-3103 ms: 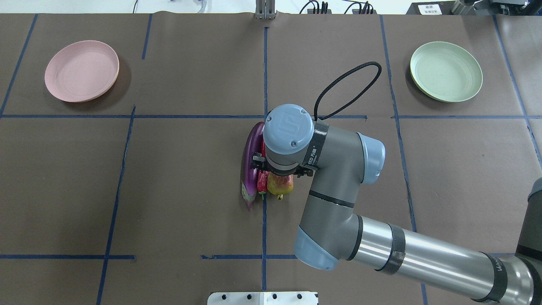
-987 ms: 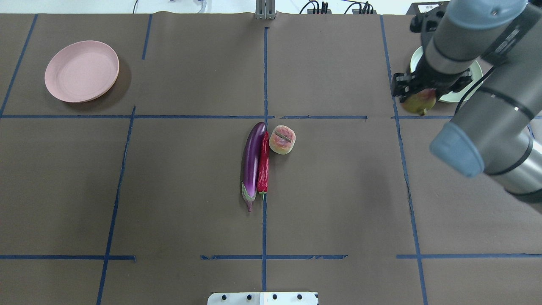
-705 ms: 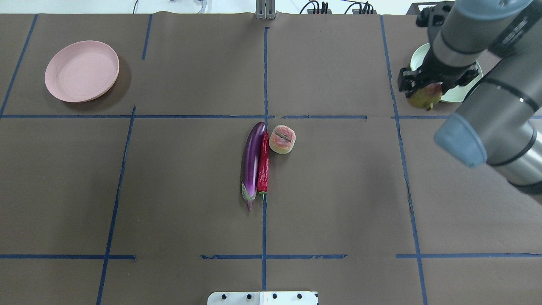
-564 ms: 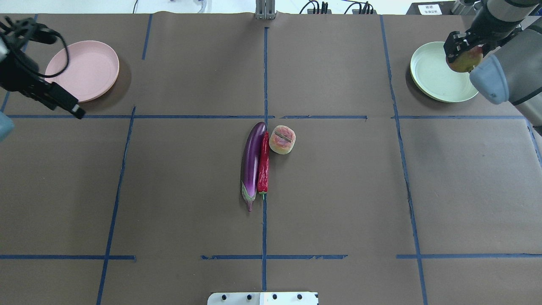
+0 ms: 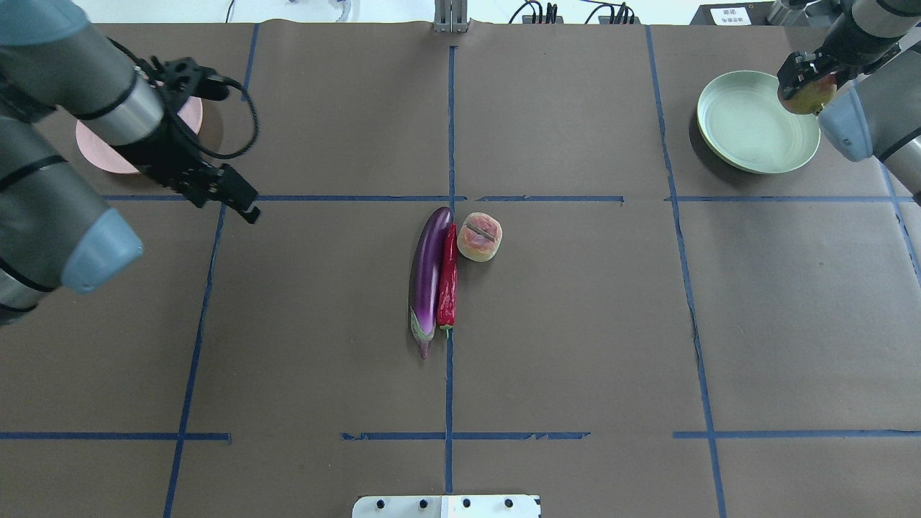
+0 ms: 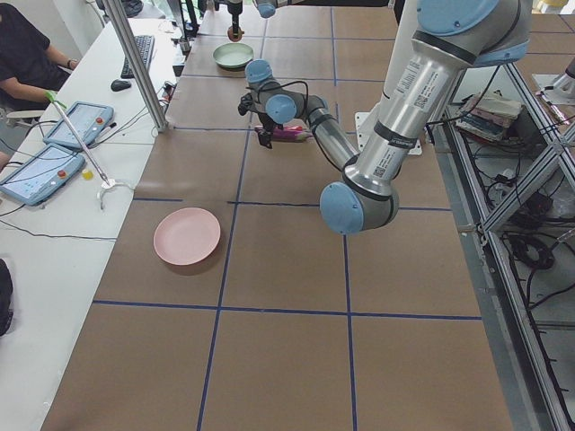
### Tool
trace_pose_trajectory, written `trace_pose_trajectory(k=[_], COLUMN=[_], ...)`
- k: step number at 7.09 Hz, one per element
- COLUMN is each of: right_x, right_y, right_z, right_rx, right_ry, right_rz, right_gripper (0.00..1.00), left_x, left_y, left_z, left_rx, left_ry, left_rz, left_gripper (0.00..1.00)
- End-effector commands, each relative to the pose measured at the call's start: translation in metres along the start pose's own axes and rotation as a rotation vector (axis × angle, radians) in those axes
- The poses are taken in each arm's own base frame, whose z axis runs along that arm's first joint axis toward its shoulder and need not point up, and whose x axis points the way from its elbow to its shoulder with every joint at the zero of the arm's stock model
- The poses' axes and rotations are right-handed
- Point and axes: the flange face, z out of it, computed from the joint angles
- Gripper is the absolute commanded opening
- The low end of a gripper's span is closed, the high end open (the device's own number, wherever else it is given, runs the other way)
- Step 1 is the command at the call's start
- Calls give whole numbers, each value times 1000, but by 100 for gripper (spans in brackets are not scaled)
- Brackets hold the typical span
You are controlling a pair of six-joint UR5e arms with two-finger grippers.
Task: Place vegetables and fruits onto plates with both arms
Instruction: 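Lower pomegranate onto green plate with right gripper while left gripper grasps eggplant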
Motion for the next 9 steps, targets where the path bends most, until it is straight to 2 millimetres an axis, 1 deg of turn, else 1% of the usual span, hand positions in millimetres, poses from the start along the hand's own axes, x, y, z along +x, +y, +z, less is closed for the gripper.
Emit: trace_pose_trajectory(k=[1, 2, 3, 4, 5, 6, 7, 8, 9], right_x=[-16, -17, -17, -18, -19, -20, -18, -18, -18], right_y=[7, 8, 9, 8, 7, 8, 8, 9, 9], right_z=[28, 30, 31, 30, 26, 28, 28, 28, 27], right_rx=[-39, -37, -36, -36, -29, -31, -32, -32, -29], right_ry=[4, 1, 0, -2, -5, -5, -4, -4, -5], right_rz=[-23, -27, -28, -23, -25, -27, -25, -24, -25], right_gripper=[17, 45, 99, 100, 100, 100, 100, 100, 100], left_x=[75, 75, 81, 93, 101, 107, 107, 106, 107], left_y=[0, -8, -21, -17, -13, -7, -5, -3, -3], left_z=[54, 70, 93, 106, 107, 114, 117, 121, 121], left_rx=[96, 143, 155, 138, 134, 120, 115, 109, 108], left_ry=[-71, -17, 11, 23, 33, 37, 34, 30, 31], left_rz=[-32, -87, -132, -172, -179, -195, -194, -197, -195], left_gripper=[99, 98, 97, 94, 92, 85, 60, 52, 48])
